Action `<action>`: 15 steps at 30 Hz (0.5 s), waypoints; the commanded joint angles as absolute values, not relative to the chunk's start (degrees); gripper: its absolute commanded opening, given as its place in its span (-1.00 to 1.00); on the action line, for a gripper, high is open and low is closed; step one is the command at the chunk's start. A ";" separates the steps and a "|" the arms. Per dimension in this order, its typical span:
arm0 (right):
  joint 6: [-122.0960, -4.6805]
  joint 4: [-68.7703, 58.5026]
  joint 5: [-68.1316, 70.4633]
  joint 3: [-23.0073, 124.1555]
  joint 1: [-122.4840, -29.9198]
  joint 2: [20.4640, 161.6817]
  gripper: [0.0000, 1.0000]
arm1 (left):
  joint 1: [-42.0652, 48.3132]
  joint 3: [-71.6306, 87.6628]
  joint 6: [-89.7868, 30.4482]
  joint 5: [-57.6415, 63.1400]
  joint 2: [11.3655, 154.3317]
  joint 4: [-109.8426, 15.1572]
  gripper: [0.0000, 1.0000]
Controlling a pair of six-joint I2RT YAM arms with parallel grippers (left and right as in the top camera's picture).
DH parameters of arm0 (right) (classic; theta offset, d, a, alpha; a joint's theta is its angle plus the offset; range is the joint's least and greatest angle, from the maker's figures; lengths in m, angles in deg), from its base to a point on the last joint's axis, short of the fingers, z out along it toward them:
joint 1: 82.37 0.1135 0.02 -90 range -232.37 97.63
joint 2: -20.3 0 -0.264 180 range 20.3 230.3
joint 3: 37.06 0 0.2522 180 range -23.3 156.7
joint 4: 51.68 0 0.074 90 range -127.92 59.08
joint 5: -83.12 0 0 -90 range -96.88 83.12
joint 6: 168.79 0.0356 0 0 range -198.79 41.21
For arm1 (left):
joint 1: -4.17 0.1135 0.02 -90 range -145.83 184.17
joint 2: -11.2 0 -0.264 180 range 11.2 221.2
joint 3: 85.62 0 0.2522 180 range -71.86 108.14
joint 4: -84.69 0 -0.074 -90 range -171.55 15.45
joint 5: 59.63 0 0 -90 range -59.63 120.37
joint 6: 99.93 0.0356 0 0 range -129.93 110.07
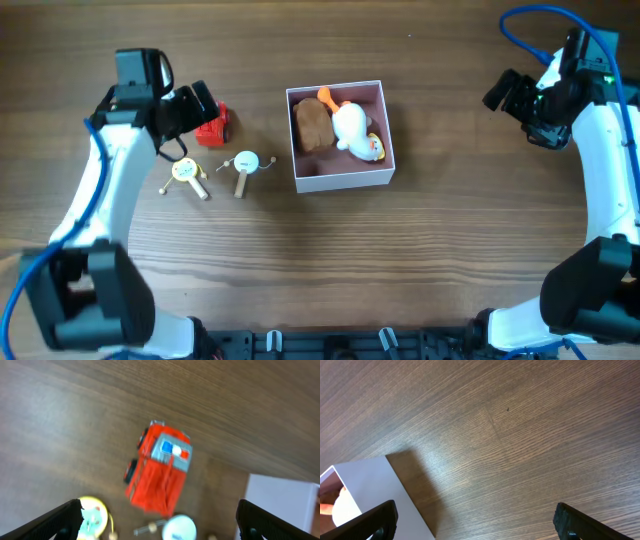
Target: Pack container
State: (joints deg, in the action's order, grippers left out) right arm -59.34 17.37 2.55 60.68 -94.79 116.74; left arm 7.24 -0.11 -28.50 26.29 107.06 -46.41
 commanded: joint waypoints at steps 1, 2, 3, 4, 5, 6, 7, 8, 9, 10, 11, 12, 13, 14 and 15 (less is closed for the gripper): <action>-58.65 17.50 3.78 60.60 -94.59 117.07 0.99 | 7.40 1.90 -24.94 27.56 111.65 -50.39 0.96; -58.56 17.63 3.78 60.62 -94.59 117.07 0.99 | 7.40 1.90 -24.30 27.49 112.61 -51.68 0.93; -57.97 17.78 3.76 60.60 -94.59 117.07 0.99 | 7.40 1.90 -23.63 27.49 113.46 -52.77 0.92; -57.62 18.09 3.76 60.60 -94.59 117.07 0.99 | 7.40 1.90 -23.43 27.49 114.27 -53.80 0.92; -57.64 18.29 3.76 60.60 -94.59 117.07 0.99 | 7.40 1.90 -22.07 27.45 115.08 -54.70 0.92; -57.62 18.37 3.76 60.60 -94.59 117.07 0.99 | 7.40 1.90 -20.30 27.45 115.67 -55.38 0.92; -57.62 18.55 3.76 60.60 -94.59 117.07 0.99 | 7.29 1.90 -17.72 27.45 116.37 -56.03 0.91; -57.62 18.64 3.76 60.60 -94.59 117.07 0.99 | 7.22 1.90 -15.84 27.47 116.67 -56.18 0.91; -57.62 18.77 3.76 60.60 -94.59 117.07 0.99 | 7.11 1.90 -13.27 27.51 116.91 -56.25 0.90; -57.64 18.81 3.76 60.60 -94.59 117.07 0.99 | 7.00 1.87 -11.28 27.51 117.00 -56.25 0.91; -57.64 18.81 3.76 60.60 -94.59 117.07 0.99 | 6.94 1.87 -9.70 27.51 117.09 -56.25 0.92; -57.57 18.79 3.76 60.60 -94.59 117.07 0.99 | 6.83 1.87 -8.24 27.54 117.09 -56.25 0.92; -57.51 18.77 3.78 60.60 -94.59 117.07 0.98 | 6.72 1.87 -7.17 27.71 117.09 -56.25 0.91; -57.14 18.77 3.76 60.60 -94.59 117.07 0.99 | 6.48 1.87 -6.12 28.28 117.09 -56.16 0.91; -56.55 18.79 3.76 60.60 -94.59 117.07 0.98 | 6.17 1.87 -5.59 29.13 117.13 -56.07 0.92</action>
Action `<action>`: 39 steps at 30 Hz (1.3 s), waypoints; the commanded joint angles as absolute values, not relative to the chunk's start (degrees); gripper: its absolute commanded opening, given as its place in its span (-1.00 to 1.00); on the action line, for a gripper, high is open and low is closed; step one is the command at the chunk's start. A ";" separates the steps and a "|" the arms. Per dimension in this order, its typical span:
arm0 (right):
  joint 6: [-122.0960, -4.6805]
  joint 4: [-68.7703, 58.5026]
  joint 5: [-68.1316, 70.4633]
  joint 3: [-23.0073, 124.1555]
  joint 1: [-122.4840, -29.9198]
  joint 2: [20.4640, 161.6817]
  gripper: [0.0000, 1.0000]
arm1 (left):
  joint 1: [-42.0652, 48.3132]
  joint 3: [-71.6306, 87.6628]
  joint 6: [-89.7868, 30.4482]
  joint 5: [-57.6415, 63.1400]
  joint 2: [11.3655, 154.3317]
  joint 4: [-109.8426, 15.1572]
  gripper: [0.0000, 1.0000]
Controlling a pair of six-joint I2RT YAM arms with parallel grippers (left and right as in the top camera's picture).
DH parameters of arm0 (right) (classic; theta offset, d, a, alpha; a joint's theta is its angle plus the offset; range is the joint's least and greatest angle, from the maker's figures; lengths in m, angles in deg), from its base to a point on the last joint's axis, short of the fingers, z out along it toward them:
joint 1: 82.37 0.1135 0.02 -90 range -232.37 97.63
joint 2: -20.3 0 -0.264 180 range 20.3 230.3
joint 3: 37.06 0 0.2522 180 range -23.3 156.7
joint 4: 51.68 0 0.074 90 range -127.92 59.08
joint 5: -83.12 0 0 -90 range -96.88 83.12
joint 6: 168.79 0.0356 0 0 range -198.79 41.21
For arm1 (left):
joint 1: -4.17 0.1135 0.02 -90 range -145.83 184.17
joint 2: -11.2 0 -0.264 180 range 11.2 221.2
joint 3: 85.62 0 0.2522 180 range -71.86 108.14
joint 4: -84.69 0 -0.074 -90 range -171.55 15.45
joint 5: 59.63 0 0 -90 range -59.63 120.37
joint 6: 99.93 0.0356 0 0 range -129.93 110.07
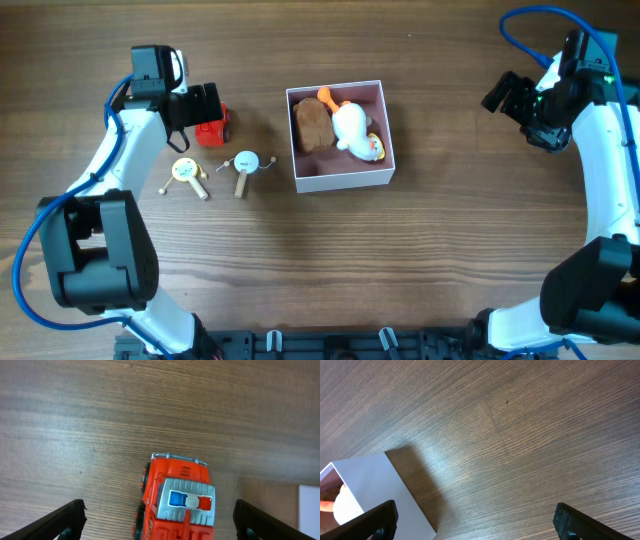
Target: Pack container
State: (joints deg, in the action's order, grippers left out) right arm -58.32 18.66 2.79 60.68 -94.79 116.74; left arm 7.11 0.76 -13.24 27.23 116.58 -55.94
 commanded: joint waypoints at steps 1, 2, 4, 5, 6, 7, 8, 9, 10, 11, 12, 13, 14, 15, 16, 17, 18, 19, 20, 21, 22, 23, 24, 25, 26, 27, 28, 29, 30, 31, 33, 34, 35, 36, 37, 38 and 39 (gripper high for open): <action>-56.02 18.81 3.78 60.60 -94.59 117.07 0.98 | 5.78 1.87 -5.62 30.53 117.33 -56.07 0.91; -56.02 18.79 3.78 60.62 -94.59 117.07 0.98 | 5.43 1.87 -5.62 31.34 117.42 -55.99 0.92; -55.56 18.77 3.78 60.60 -94.57 117.07 0.97 | 4.38 1.87 -5.59 32.78 117.87 -55.83 0.91; -54.84 18.77 3.78 60.60 -94.55 117.07 0.97 | 3.68 1.87 -5.59 33.57 118.29 -55.66 0.90; -54.49 18.77 3.78 60.62 -94.55 117.07 0.97 | 3.16 1.87 -5.62 33.96 118.86 -55.66 0.90; -54.36 18.77 3.78 60.60 -94.55 117.07 0.96 | 2.87 1.87 -5.64 34.11 119.23 -55.59 0.91; -54.38 18.70 3.78 60.60 -94.55 117.07 0.97 | 2.61 1.87 -5.66 34.14 119.95 -55.53 0.91; -54.41 18.72 3.78 60.60 -94.55 117.07 0.97 | 2.41 1.87 -5.90 34.14 120.89 -55.40 0.90; -54.41 18.79 3.78 60.60 -94.55 117.07 0.96 | 2.41 1.87 -6.29 34.11 121.55 -55.24 0.89; -54.43 18.90 3.76 60.60 -94.55 117.07 0.97 | 2.41 1.87 -6.86 34.11 121.96 -55.16 0.86; -54.43 18.94 3.76 60.60 -94.55 117.07 0.96 | 2.46 1.87 -7.87 34.11 122.64 -55.16 0.83; -54.43 18.94 3.76 60.60 -94.55 117.07 0.96 | 2.48 1.87 -8.48 34.11 122.86 -55.11 0.80; -54.43 18.92 3.76 60.60 -94.55 117.07 0.96 | 2.48 1.87 -9.16 34.14 123.19 -55.18 0.77; -54.41 18.92 3.76 60.62 -94.55 117.07 0.97 | 2.46 1.87 -9.42 34.11 123.40 -55.20 0.75; -54.41 18.92 3.76 60.60 -94.55 117.07 0.97 | 2.46 1.87 -9.88 34.09 123.51 -55.16 0.72; -54.41 18.92 3.76 60.60 -94.55 117.07 0.97 | 2.46 1.87 -10.31 34.11 123.54 -55.09 0.68; -54.41 18.94 3.76 60.60 -94.55 117.07 0.96 | 2.46 1.87 -10.40 34.11 123.54 -55.00 0.55; -54.43 18.94 3.76 60.62 -94.55 117.07 0.97 | 2.46 1.87 -10.40 34.11 123.54 -55.00 0.47; -54.45 18.94 3.76 60.60 -94.55 117.07 0.97 | 2.46 1.87 -10.42 34.09 123.51 -55.00 0.37; -54.45 18.94 3.76 60.60 -94.55 117.07 0.97 | 2.41 1.87 -10.40 34.11 123.49 -54.96 0.30; -54.47 18.94 3.76 60.60 -94.55 117.07 0.97 | 2.39 1.90 -10.40 34.09 123.49 -54.83 0.24; -54.45 18.94 3.76 60.62 -94.55 117.07 0.97 | 2.35 1.90 -10.40 34.09 123.43 -54.76 0.15; -54.49 18.94 3.76 60.60 -94.55 117.07 0.96 | 2.28 1.90 -10.40 34.09 123.23 -54.65 0.07; -54.65 18.94 3.76 60.60 -94.55 117.07 0.96 | 2.13 1.90 -10.40 34.09 122.90 -54.54 0.01; -54.62 18.94 3.76 60.60 -94.55 117.07 0.96 | 2.02 1.90 -10.38 34.09 122.38 -54.44 -0.07; -54.65 18.99 3.76 60.60 -94.55 117.07 0.96 | 1.85 1.90 -10.40 34.09 121.68 -54.19 -0.14; -54.65 19.09 3.76 60.60 -94.55 117.07 0.96 | 1.69 1.90 -10.40 34.09 121.11 -54.06 -0.17; -54.65 19.23 3.76 60.60 -94.55 117.07 0.96 | 1.41 1.98 -10.40 34.07 120.17 -53.67 -0.17; -54.65 19.42 3.76 60.62 -94.55 117.07 0.96 | 0.86 2.09 -10.38 34.09 118.84 -53.21 -0.17; -54.65 19.66 3.76 60.60 -94.55 117.07 0.96 | 0.32 2.09 -10.38 34.09 117.55 -52.97 -0.17; -54.75 19.95 3.76 60.60 -94.55 117.07 0.94 | -1.08 2.09 -10.38 34.09 114.71 -52.56 -0.06; -54.80 20.03 3.76 60.60 -94.55 117.07 0.94 | -1.80 2.09 -10.36 34.11 113.33 -52.38 0.04; -54.80 20.17 3.76 60.60 -94.55 117.07 0.93 | -2.48 2.09 -10.36 34.14 111.99 -52.23 0.06; -54.82 20.27 3.76 60.62 -94.55 117.07 0.93 | -3.09 2.09 -10.38 34.14 110.81 -52.10 0.06; -54.78 20.41 3.76 60.60 -94.55 117.07 0.93 | -3.71 2.09 -10.38 34.09 109.70 -51.70 0.07; -54.80 20.52 3.76 60.60 -94.55 117.07 0.93 | -4.43 2.09 -10.38 34.11 108.61 -51.13 0.07; -54.82 20.69 3.76 60.62 -94.55 117.07 0.92 | -5.24 2.09 -10.38 34.09 107.56 -50.39 0.06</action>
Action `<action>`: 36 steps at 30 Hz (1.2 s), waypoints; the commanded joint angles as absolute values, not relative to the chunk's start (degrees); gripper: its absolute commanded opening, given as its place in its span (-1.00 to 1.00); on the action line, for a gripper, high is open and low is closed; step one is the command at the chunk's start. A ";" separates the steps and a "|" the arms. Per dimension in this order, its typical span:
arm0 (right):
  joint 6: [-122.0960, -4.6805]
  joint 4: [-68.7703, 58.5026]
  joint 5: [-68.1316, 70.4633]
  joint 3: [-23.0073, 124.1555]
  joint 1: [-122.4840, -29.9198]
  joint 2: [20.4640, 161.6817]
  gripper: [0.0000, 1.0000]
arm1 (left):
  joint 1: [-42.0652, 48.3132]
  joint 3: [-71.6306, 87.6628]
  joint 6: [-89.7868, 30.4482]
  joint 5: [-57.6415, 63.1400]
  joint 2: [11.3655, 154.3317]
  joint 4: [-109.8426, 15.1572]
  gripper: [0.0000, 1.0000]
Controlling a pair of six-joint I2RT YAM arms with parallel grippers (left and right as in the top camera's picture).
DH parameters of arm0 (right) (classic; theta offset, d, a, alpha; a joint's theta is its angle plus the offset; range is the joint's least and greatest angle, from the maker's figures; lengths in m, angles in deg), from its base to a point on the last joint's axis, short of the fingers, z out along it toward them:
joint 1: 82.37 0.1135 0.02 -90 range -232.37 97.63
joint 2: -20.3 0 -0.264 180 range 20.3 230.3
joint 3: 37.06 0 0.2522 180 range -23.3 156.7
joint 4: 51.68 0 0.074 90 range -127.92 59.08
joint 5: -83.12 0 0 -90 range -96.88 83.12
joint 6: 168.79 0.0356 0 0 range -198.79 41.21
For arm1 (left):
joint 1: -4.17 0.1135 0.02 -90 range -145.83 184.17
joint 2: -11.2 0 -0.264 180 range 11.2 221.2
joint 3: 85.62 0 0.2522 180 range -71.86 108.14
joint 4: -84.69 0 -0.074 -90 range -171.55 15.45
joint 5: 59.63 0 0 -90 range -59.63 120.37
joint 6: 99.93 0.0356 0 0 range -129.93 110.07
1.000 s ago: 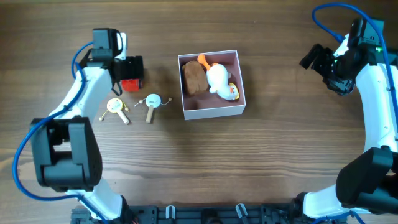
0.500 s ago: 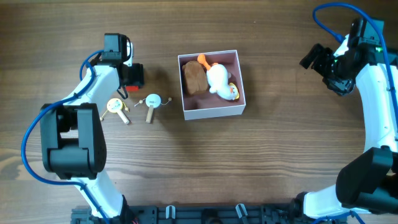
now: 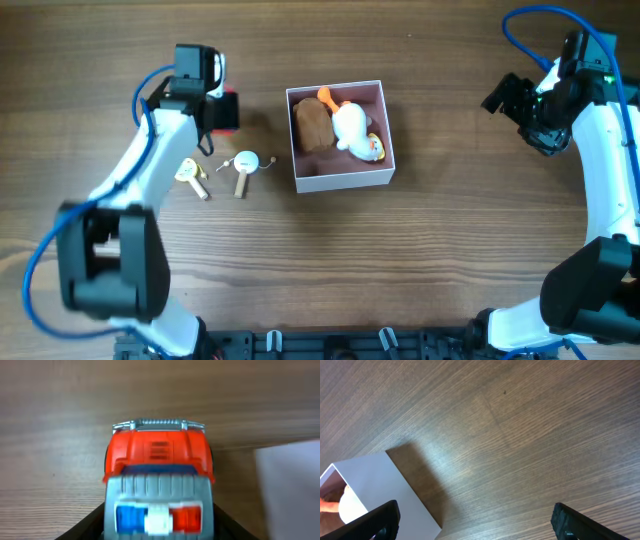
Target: Pack container
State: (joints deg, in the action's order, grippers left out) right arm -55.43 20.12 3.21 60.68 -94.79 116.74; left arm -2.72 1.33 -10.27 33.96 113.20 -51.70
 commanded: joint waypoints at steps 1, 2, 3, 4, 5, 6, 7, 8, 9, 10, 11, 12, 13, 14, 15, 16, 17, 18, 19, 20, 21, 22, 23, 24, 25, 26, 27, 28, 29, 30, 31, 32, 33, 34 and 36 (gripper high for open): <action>-54.84 20.97 3.71 60.62 -94.55 117.07 0.92 | -7.14 2.09 -10.38 34.07 105.66 -48.84 -0.04; -54.89 21.19 3.71 60.62 -94.55 117.07 0.92 | -8.56 2.09 -10.38 34.07 104.45 -48.03 -0.10; -54.89 21.28 3.71 60.62 -94.55 117.07 0.92 | -9.76 2.09 -10.38 34.07 103.45 -47.48 -0.11; -54.89 21.35 3.71 60.62 -94.55 117.07 0.92 | -11.40 2.09 -10.36 34.07 102.14 -46.92 -0.11; -54.89 21.37 3.71 60.60 -94.55 117.07 0.92 | -13.80 2.09 -10.38 34.07 100.30 -46.41 -0.11; -54.86 21.48 3.71 60.62 -94.55 117.07 0.92 | -15.20 2.09 -10.38 34.03 99.34 -46.09 -0.12; -54.91 21.56 3.71 60.60 -94.55 117.07 0.92 | -17.21 2.09 -10.38 33.90 98.03 -45.63 -0.11; -54.89 21.67 3.69 60.62 -94.55 117.07 0.92 | -19.33 2.09 -10.38 33.90 96.83 -45.17 -0.14; -54.86 21.72 3.67 60.62 -94.55 117.07 0.92 | -21.54 2.09 -10.38 33.90 95.84 -44.77 -0.16; -54.86 21.74 3.54 60.62 -94.55 117.07 0.92 | -23.77 2.09 -10.38 33.90 95.06 -44.56 -0.18; -54.89 21.72 3.54 60.62 -94.55 117.07 0.92 | -26.00 2.09 -10.36 33.92 94.53 -44.38 -0.22; -54.89 21.74 3.54 60.62 -94.55 117.07 0.92 | -28.25 2.09 -10.34 33.92 94.29 -44.36 -0.26; -54.89 21.78 3.54 60.60 -94.55 117.07 0.91 | -30.31 2.09 -10.14 33.94 94.27 -44.36 -0.27; -54.89 21.78 3.54 60.60 -94.55 117.07 0.91 | -32.12 2.09 -9.97 33.98 94.36 -44.18 -0.29; -54.89 21.83 3.54 60.62 -94.55 117.07 0.92 | -33.58 2.07 -9.03 33.94 94.62 -43.94 -0.35; -54.89 21.87 3.54 60.62 -94.55 117.07 0.92 | -34.94 2.07 -8.19 34.05 94.95 -43.53 -0.38; -54.89 21.94 3.54 60.62 -94.55 117.07 0.91 | -36.12 2.07 -7.04 34.11 95.47 -43.16 -0.42; -54.89 21.94 3.54 60.62 -94.55 117.07 0.92 | -37.06 2.07 -5.68 34.11 96.02 -42.83 -0.45; -54.89 21.94 3.54 60.60 -94.55 117.07 0.91 | -37.82 2.01 -4.11 34.16 96.80 -42.68 -0.48; -54.91 21.94 3.54 60.60 -94.55 117.07 0.91 | -38.48 1.96 -2.14 34.16 97.83 -42.63 -0.51; -54.86 21.98 3.54 60.62 -94.55 117.07 0.91 | -38.83 1.96 -0.26 34.59 98.97 -42.68 -0.52; -54.89 22.13 3.54 60.60 -94.55 117.07 0.91 | -38.96 1.96 1.25 35.05 100.24 -42.79 -0.51; -54.89 22.26 3.54 60.62 -94.55 117.07 0.91 | -38.96 1.96 2.97 35.36 101.50 -43.09 -0.51; -54.86 22.37 3.54 60.62 -94.55 117.07 0.91 | -38.96 1.96 4.57 35.43 102.86 -43.62 -0.51; -54.89 22.39 3.54 60.62 -94.55 117.07 0.91 | -38.87 1.96 6.43 35.38 104.19 -44.38 -0.51; -54.89 22.39 3.54 60.62 -94.55 117.07 0.90 | -38.85 1.96 8.35 35.40 105.66 -45.50 -0.51; -54.86 22.39 3.54 60.62 -94.55 117.07 0.91 | -38.85 1.96 12.04 35.43 107.36 -47.11 -0.52; -54.86 22.39 3.54 60.62 -94.55 117.07 0.90 | -38.83 1.96 15.06 35.43 108.76 -48.36 -0.52; -54.86 22.39 3.54 60.62 -94.55 117.07 0.90 | -38.83 1.96 17.95 35.45 110.01 -49.63 -0.54; -54.89 22.48 3.54 60.62 -94.55 117.07 0.89 | -38.83 1.96 19.65 35.43 110.77 -50.46 -0.54; -54.91 22.57 3.54 60.60 -94.55 117.07 0.89 | -38.85 1.96 21.07 35.43 111.56 -51.44 -0.53; -55.10 22.64 3.54 60.60 -94.55 117.07 0.89 | -38.85 1.98 21.71 35.43 112.19 -52.36 -0.51; -55.94 22.72 3.54 60.60 -94.55 117.07 0.88 | -38.85 1.96 21.84 35.47 112.48 -53.23 -0.51; -56.35 22.79 3.54 60.60 -94.55 117.07 0.83 | -38.85 1.96 21.79 35.40 112.48 -53.80 -0.51; -56.31 22.94 3.54 60.60 -94.55 117.07 0.82 | -38.85 1.98 21.81 35.45 112.45 -54.50 -0.51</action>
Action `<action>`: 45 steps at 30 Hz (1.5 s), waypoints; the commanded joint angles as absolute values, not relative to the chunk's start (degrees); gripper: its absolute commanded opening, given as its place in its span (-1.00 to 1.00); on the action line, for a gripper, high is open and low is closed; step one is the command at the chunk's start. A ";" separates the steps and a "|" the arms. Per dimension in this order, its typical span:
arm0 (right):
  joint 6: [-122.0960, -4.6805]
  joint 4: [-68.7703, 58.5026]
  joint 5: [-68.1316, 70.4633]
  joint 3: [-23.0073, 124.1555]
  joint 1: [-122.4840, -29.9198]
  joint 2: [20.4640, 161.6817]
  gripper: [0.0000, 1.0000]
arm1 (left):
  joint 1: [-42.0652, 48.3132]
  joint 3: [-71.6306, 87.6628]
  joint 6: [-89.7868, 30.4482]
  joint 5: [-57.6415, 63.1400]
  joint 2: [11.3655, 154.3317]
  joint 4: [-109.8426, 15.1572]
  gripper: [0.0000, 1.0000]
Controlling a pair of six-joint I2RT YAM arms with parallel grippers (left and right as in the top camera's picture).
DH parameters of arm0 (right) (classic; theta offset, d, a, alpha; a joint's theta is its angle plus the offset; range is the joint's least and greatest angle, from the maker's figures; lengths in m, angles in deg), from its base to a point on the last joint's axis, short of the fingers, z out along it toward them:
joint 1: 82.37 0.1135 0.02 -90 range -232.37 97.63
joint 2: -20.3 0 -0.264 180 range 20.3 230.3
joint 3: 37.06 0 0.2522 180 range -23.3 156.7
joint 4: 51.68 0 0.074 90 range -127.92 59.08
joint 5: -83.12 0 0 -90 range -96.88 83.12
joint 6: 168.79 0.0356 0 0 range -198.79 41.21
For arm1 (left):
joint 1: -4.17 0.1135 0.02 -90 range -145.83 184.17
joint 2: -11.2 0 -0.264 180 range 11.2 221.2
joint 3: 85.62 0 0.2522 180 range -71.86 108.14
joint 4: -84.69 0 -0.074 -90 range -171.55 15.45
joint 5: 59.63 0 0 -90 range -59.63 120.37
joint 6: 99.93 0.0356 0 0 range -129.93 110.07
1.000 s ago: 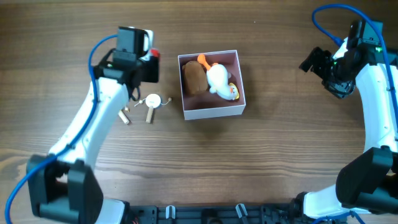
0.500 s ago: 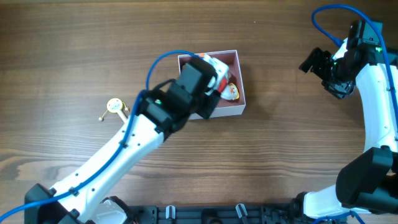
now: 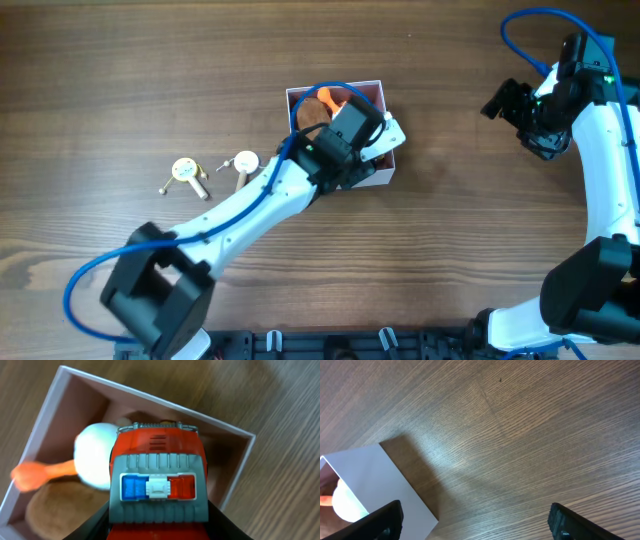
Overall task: Pack container
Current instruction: 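Lower the red truck into the box front and release it, then move the left gripper to the white rattle drum and grasp its handle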
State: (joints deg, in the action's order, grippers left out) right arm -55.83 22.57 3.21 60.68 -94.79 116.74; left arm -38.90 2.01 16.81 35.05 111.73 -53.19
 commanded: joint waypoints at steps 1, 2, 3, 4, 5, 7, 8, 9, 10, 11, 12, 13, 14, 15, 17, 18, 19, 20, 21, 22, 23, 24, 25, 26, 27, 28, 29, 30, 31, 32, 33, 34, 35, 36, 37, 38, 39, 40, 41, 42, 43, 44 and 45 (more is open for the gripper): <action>-56.33 22.92 3.54 60.60 -94.55 117.07 0.82 | -38.85 1.98 21.81 35.47 112.41 -54.98 -0.51; -56.31 22.85 3.54 60.62 -94.55 117.07 0.82 | -38.83 1.98 21.81 35.47 112.39 -55.38 -0.52; -56.33 22.79 3.56 60.62 -94.55 117.07 0.82 | -38.72 1.98 21.81 35.60 112.39 -55.75 -0.51; -56.31 22.74 3.54 60.62 -94.55 117.07 0.82 | -38.68 1.98 21.81 35.58 112.39 -55.92 -0.51; -56.28 22.72 3.54 60.62 -94.55 117.07 0.83 | -38.68 1.98 21.81 35.56 112.39 -55.90 -0.45; -56.26 22.68 3.56 60.62 -94.55 117.07 0.83 | -38.70 1.98 21.81 35.38 112.39 -55.16 -0.22; -56.26 22.68 3.56 60.62 -94.55 117.07 0.83 | -38.70 1.98 21.81 35.40 112.39 -54.72 0.00; -56.26 22.70 3.56 60.62 -94.55 117.07 0.82 | -38.70 1.98 21.77 35.40 112.39 -54.41 0.20; -56.26 22.70 3.56 60.62 -94.55 117.07 0.82 | -38.70 1.98 21.75 35.40 112.39 -54.33 0.99; -56.28 22.72 3.54 60.60 -94.55 117.07 0.83 | -38.70 1.98 21.55 35.45 112.37 -54.35 0.99; -56.28 22.77 3.56 60.62 -94.55 117.07 0.83 | -38.70 2.05 20.92 35.64 112.13 -54.39 1.00; -56.26 22.79 3.56 60.60 -94.55 117.07 0.83 | -38.70 2.25 19.45 35.67 111.73 -54.39 1.00; -56.28 22.79 3.56 60.62 -94.55 117.07 0.82 | -38.68 2.64 17.12 36.02 111.19 -54.37 1.00; -56.28 22.79 3.56 60.60 -94.55 117.07 0.83 | -38.68 3.21 14.38 36.10 110.57 -54.33 1.00; -56.28 22.79 3.56 60.60 -94.55 117.07 0.83 | -38.46 4.37 10.30 36.10 109.11 -54.30 1.00; -56.28 22.81 3.56 60.60 -94.55 117.07 0.83 | -38.26 5.00 8.22 36.08 107.93 -54.33 1.00; -56.31 22.81 3.54 60.62 -94.55 117.07 0.83 | -38.04 5.33 7.04 36.08 107.19 -54.35 1.00; -56.33 22.81 3.54 60.60 -94.55 117.07 0.83 | -37.63 5.68 4.77 36.12 105.74 -54.30 0.99; -56.31 22.81 3.54 60.62 -94.55 117.07 0.83 | -36.56 5.70 0.66 36.28 103.06 -53.52 0.99; -56.31 22.81 3.54 60.62 -94.55 117.07 0.83 | -35.77 5.72 -1.46 36.28 101.66 -52.25 1.00; -56.28 22.81 3.54 60.60 -94.55 117.07 0.83 | -34.74 5.72 -3.34 36.28 100.21 -50.30 0.99; -56.31 22.81 3.54 60.62 -94.55 117.07 0.84 | -33.50 5.72 -4.72 36.30 98.92 -47.75 1.00; -56.31 22.81 3.54 60.62 -94.55 117.07 0.83 | -31.88 5.72 -5.97 36.32 97.72 -44.42 0.99; -56.31 22.81 3.56 60.62 -94.55 117.07 0.84 | -29.83 5.72 -7.60 36.37 96.89 -40.86 1.00; -56.31 22.81 3.54 60.60 -94.55 117.07 0.84 | -27.49 5.72 -9.42 36.39 96.35 -37.23 0.99; -56.28 22.81 3.54 60.62 -94.55 117.07 0.84 | -25.52 5.72 -10.75 36.37 96.26 -34.50 0.99; -56.28 22.81 3.54 60.62 -94.55 117.07 0.84 | -22.77 5.70 -12.22 36.26 96.28 -30.90 0.99; -56.31 22.81 3.54 60.62 -94.55 117.07 0.85 | -19.88 5.50 -13.75 36.19 96.61 -27.70 0.99; -56.31 22.81 3.54 60.60 -94.55 117.07 0.84 | -15.79 4.89 -14.95 34.55 97.35 -24.49 1.00; -56.33 22.81 3.54 60.60 -94.55 117.07 0.84 | -12.58 4.34 -14.93 30.73 98.27 -23.11 0.99; -56.28 22.81 3.54 60.62 -94.55 117.07 0.84 | -10.31 3.80 -14.88 27.27 98.90 -22.76 0.99; -56.26 22.79 3.56 60.62 -94.55 117.07 0.85 | -8.36 3.03 -14.88 24.23 99.71 -23.14 1.00; -56.26 22.74 3.54 60.60 -94.55 117.07 0.85 | -7.01 2.40 -14.90 22.92 100.30 -23.86 1.00; -56.22 22.72 3.54 60.62 -94.55 117.07 0.84 | -5.41 1.50 -14.95 22.66 101.18 -24.88 0.98; -56.18 22.74 3.56 60.60 -94.55 117.07 0.84 | -4.08 0.72 -15.58 22.66 102.22 -25.78 0.92; -56.18 22.74 3.56 60.62 -94.55 117.07 0.85 | -3.03 0.17 -17.20 22.68 103.25 -26.55 0.86; -56.20 22.74 3.54 60.62 -94.55 117.07 0.85 | -2.26 -0.18 -19.08 22.66 104.59 -27.18 0.82; -56.20 22.79 3.56 60.62 -94.55 117.07 0.84 | -1.85 -0.36 -20.57 22.68 105.92 -27.57 0.73; -56.22 22.81 3.54 60.62 -94.55 117.07 0.84 | -1.76 -0.36 -21.00 22.70 107.36 -27.59 0.65; -56.22 22.83 3.54 60.62 -94.55 117.07 0.85 | -1.78 -0.36 -21.02 22.70 108.78 -27.55 0.51; -56.22 22.92 3.54 60.62 -94.55 117.07 0.84 | -1.91 -0.38 -21.16 22.68 110.29 -27.51 0.44; -56.22 23.01 3.54 60.62 -94.55 117.07 0.85 | -2.18 -0.40 -21.13 22.70 111.69 -27.49 0.43; -56.22 23.03 3.54 60.60 -94.55 117.07 0.84 | -2.46 -0.40 -21.13 22.73 113.24 -27.55 0.43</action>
